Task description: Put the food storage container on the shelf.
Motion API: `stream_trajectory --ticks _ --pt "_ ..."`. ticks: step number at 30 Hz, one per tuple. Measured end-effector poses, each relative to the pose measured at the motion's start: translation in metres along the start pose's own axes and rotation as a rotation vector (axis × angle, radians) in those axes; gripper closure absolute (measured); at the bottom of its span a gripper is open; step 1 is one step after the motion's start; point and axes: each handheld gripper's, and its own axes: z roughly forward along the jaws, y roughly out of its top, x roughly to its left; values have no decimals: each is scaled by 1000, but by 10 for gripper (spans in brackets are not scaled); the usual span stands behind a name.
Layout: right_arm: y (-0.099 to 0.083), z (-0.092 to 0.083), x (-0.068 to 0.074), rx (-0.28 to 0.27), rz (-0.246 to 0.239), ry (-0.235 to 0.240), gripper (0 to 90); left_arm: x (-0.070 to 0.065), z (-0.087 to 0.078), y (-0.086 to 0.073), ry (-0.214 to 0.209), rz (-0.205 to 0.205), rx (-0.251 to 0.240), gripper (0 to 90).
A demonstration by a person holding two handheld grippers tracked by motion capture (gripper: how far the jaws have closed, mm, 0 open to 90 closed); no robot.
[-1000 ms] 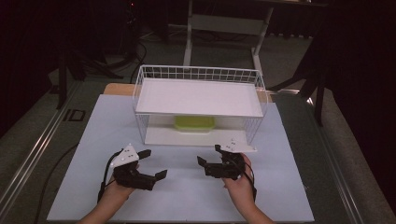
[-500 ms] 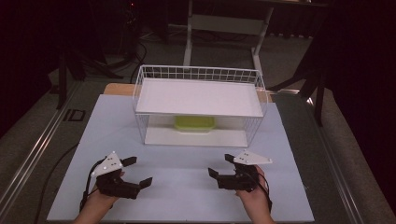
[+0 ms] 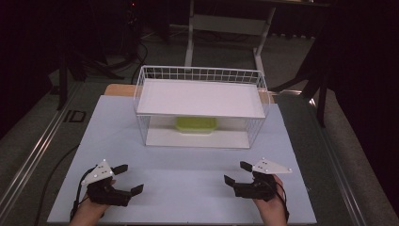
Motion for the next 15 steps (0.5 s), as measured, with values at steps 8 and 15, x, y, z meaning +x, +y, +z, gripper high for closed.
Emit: stream_trajectory --ticks 8,15 --pt "-10 -2 -7 -9 -4 40 171 3 -1 -6 -16 -18 -16 23" --pt "-15 2 -13 0 -39 37 187 0 1 -5 -45 -17 -47 23"
